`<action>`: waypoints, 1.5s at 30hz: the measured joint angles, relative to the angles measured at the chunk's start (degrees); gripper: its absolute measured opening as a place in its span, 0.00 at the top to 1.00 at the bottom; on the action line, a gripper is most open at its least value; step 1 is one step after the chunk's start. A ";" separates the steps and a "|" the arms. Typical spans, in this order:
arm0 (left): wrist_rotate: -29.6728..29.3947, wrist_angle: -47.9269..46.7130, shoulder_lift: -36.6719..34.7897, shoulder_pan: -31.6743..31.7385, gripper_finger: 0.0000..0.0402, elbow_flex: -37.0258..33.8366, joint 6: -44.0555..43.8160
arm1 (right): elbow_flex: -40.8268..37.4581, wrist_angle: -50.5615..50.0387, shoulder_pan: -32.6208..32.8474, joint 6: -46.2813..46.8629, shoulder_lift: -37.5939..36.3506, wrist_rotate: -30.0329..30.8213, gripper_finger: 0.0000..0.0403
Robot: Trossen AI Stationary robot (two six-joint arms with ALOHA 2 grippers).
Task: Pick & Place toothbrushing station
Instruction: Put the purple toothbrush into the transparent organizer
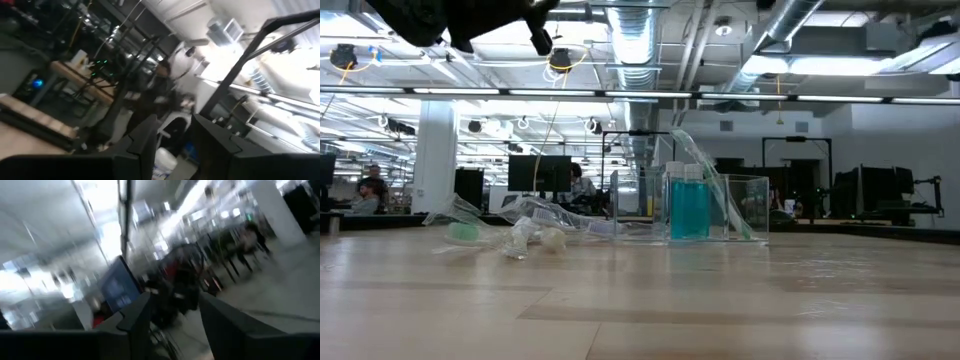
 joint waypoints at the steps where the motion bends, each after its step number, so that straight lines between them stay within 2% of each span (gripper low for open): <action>1: 0.04 -1.54 0.00 0.00 0.70 0.00 1.34 | 3.29 -8.32 -0.81 0.51 -1.19 -0.87 0.61; 4: 1.11 -8.27 -0.02 0.00 0.67 0.02 7.50 | 14.22 -28.26 -3.68 0.02 -2.18 -3.31 0.63; 7: 1.61 -20.30 -0.02 0.00 0.63 0.02 16.41 | 24.07 -42.25 -6.93 -3.62 -2.24 -5.75 0.64; 12: -4.31 -40.25 0.00 -0.77 0.56 0.02 31.13 | 35.82 -57.67 -12.52 -10.21 -1.43 -9.32 0.64; 16: -10.53 -49.77 0.02 -3.07 0.53 0.00 35.63 | 40.00 -63.11 -16.71 -12.83 -1.68 -12.60 0.63; 21: -16.36 -55.99 0.00 -6.63 0.54 0.00 33.91 | 40.80 -64.93 -21.56 -14.45 -2.26 -17.80 0.65; 27: -23.81 -60.91 0.00 -13.60 0.53 0.00 26.06 | 40.79 -66.17 -27.13 -16.87 -1.94 -25.50 0.65; 32: -30.17 -61.90 0.26 -22.04 0.54 0.01 16.86 | 40.78 -67.72 -31.49 -18.32 -1.22 -32.15 0.64; 38: -39.87 -65.22 4.35 -34.67 0.54 0.02 8.61 | 40.77 -68.42 -36.12 -19.59 -0.97 -39.76 0.63; 41: -41.13 -65.11 7.65 -38.93 0.54 0.38 5.04 | 40.78 -68.31 -38.03 -20.15 -0.72 -41.93 0.63; 45: -40.99 -64.98 12.59 -41.60 0.54 1.65 3.07 | 40.78 -68.04 -40.15 -20.22 -0.69 -45.58 0.63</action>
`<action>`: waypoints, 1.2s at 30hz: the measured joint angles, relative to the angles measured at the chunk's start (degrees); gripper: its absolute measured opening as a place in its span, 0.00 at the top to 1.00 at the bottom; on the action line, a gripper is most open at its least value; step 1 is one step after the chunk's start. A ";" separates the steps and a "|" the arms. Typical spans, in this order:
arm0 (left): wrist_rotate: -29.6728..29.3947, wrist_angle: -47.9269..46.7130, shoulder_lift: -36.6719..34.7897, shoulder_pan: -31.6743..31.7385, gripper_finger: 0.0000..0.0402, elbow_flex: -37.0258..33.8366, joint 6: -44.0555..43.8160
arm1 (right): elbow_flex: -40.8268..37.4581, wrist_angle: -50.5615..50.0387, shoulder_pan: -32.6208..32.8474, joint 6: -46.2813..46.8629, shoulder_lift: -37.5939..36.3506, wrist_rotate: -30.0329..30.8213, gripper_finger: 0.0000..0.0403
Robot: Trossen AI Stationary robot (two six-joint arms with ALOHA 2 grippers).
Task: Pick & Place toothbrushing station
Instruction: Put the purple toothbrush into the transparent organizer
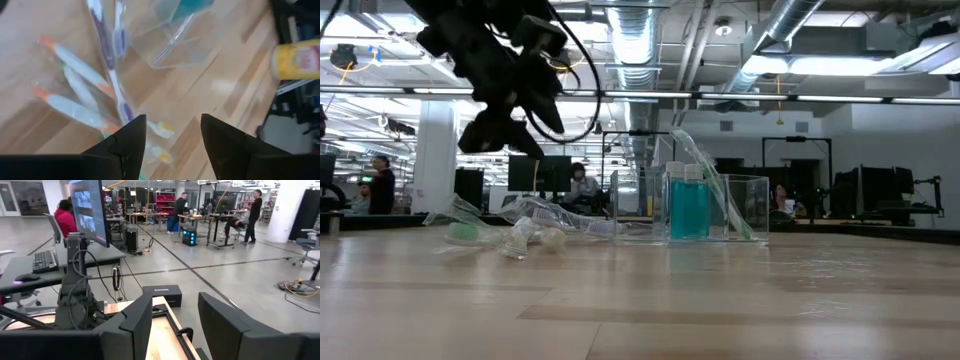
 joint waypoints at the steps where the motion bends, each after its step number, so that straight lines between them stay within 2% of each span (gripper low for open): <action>1: 0.54 -0.21 1.19 -0.25 0.54 0.42 -0.16 | 0.00 0.17 -0.51 0.00 0.11 -0.74 0.63; 7: 2.73 -0.04 7.04 -0.91 0.54 2.82 -0.03 | 0.02 2.22 -1.76 1.57 0.82 -4.00 0.64; 15: 3.26 -0.23 11.03 -0.91 0.54 3.09 -0.02 | 0.00 2.50 -1.76 2.58 0.91 -6.02 0.65; 26: 2.45 -1.69 11.89 -0.82 0.55 3.07 -0.52 | 0.00 2.44 -1.76 2.75 0.91 -6.58 0.65; 36: 2.62 -1.50 12.49 -0.85 0.64 3.07 -0.95 | 0.00 2.20 -1.76 2.58 0.91 -6.82 0.66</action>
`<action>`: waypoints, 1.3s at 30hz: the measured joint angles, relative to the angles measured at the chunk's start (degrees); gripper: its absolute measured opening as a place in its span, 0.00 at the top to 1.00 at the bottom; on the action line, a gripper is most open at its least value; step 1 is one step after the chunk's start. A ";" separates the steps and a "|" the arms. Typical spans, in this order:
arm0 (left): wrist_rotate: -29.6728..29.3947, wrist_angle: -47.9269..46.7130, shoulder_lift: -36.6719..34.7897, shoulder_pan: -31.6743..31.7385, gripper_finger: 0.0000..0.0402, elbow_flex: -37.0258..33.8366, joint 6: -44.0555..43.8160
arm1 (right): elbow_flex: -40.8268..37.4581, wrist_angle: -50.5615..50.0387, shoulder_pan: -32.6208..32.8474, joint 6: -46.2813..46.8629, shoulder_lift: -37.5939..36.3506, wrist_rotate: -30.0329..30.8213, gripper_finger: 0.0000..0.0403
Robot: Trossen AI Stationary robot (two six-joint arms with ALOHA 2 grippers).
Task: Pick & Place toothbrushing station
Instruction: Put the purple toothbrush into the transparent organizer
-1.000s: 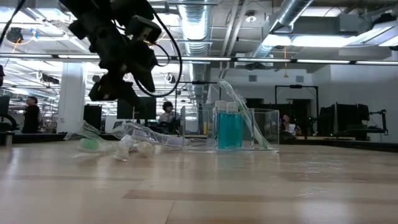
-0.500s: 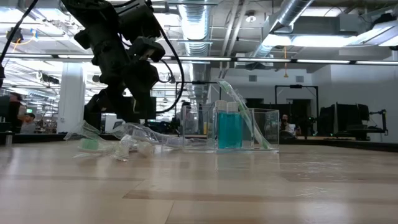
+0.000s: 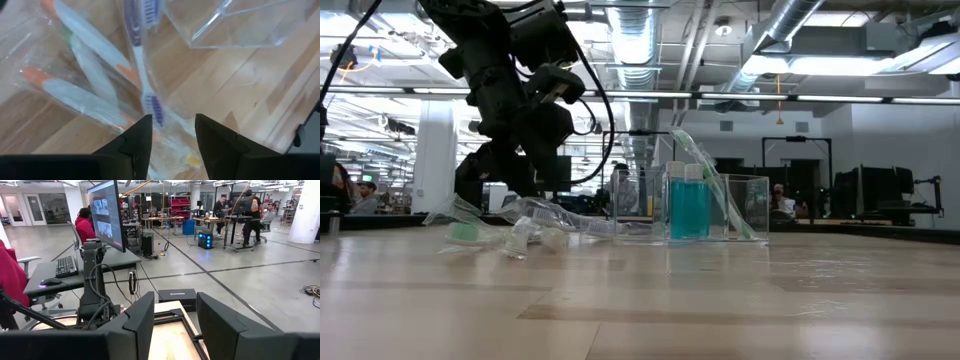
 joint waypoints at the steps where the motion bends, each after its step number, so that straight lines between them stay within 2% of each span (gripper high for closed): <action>1: 0.29 -0.37 0.16 0.02 0.64 -0.05 0.00 | 0.00 0.00 0.00 -0.01 0.00 -0.47 0.66; 9: 1.01 0.53 1.81 0.01 0.63 -0.07 0.00 | 0.00 -0.47 -0.04 -0.18 0.00 -2.76 0.66; 16: 2.23 1.47 3.24 0.00 0.68 -0.09 0.00 | 0.00 -0.63 -0.04 -0.48 0.00 -2.75 0.67; 19: 2.27 1.42 3.31 0.00 0.74 -0.09 -0.10 | 0.00 -0.93 -0.05 -0.48 0.00 -2.75 0.67; 24: 4.57 2.03 2.79 0.46 0.93 -0.09 -0.75 | 0.00 -1.33 -0.07 -0.48 0.00 -2.75 0.67; 26: 5.54 2.14 2.64 0.46 0.98 -0.04 -0.90 | 0.00 -1.33 -0.07 -0.65 0.00 -2.75 0.67; 33: 9.01 2.46 -1.19 1.28 1.00 -0.09 -2.43 | 0.00 -1.31 -0.15 -2.16 0.00 -2.73 0.67; 39: 9.08 4.28 -11.08 6.68 1.00 -0.09 -4.81 | 0.00 -1.31 -0.13 -4.07 0.00 -2.65 0.67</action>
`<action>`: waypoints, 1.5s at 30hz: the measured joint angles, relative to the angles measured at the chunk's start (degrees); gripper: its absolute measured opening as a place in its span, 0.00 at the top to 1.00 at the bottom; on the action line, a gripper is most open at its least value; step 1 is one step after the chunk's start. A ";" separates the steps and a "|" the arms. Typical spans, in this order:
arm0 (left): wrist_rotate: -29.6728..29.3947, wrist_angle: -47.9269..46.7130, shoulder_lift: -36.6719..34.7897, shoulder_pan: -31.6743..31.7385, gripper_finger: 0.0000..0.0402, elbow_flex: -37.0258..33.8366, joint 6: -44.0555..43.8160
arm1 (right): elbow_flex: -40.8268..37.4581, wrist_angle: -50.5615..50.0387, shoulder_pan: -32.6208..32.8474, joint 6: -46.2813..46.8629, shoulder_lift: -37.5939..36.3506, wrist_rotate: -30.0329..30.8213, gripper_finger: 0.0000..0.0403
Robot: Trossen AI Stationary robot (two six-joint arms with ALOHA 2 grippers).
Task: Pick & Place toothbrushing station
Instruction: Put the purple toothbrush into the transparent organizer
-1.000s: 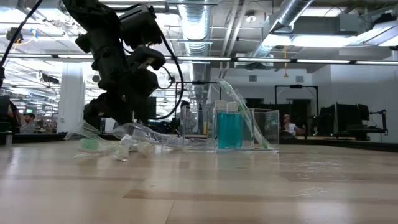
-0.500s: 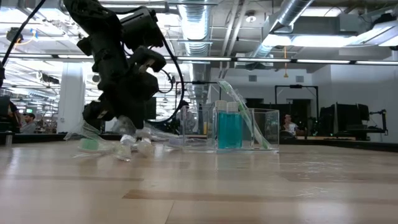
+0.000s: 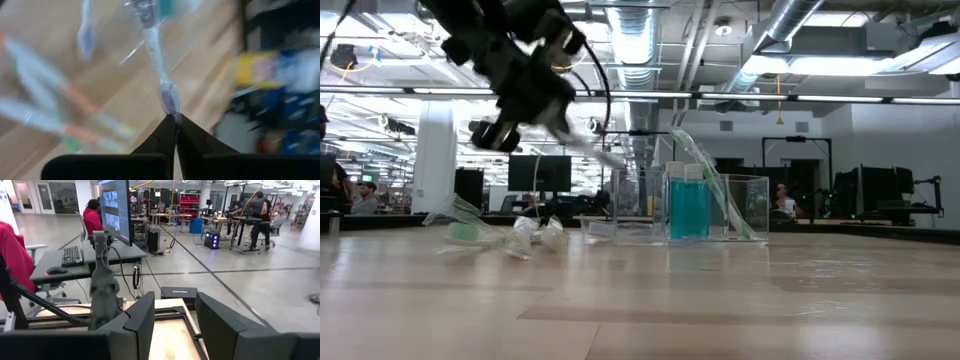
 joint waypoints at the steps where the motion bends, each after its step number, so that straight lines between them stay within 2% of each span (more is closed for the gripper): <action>1: 0.06 0.85 -2.04 1.31 1.00 0.00 -0.83 | 0.00 0.00 0.00 -0.98 0.00 0.04 0.67; 5: 4.53 10.44 -9.00 7.45 1.00 0.00 -5.97 | 0.00 -1.02 0.02 -7.10 -0.02 1.29 0.67; 8: 10.41 20.89 -12.35 12.15 1.00 0.03 -12.83 | 0.00 -2.85 1.20 -13.75 0.37 2.33 0.67; 10: 12.42 27.72 -13.53 14.48 1.00 0.07 -18.32 | -0.01 -3.48 2.76 -18.24 0.93 5.14 0.67; 13: 15.20 38.02 -13.50 16.80 1.00 0.09 -27.46 | 0.19 -3.91 5.75 -26.56 2.10 10.16 0.67; 16: 16.12 44.51 -12.23 17.56 1.00 0.09 -33.61 | 2.51 -6.11 9.60 -32.50 4.98 16.11 0.67; 22: 17.15 52.03 -8.84 16.75 1.00 0.07 -38.50 | 10.96 -10.43 17.42 -40.10 12.75 29.50 0.67; 25: 17.15 56.95 -7.31 16.64 1.00 0.24 -40.27 | 16.50 -13.43 19.92 -41.19 16.96 30.09 0.67; 35: 21.99 58.65 -5.34 16.95 1.00 8.53 -39.64 | 31.34 -19.86 24.79 -43.10 28.68 30.26 0.67; 45: 25.66 59.11 -5.28 16.86 1.00 9.42 -39.74 | 42.77 -22.30 29.56 -44.16 37.32 33.01 0.67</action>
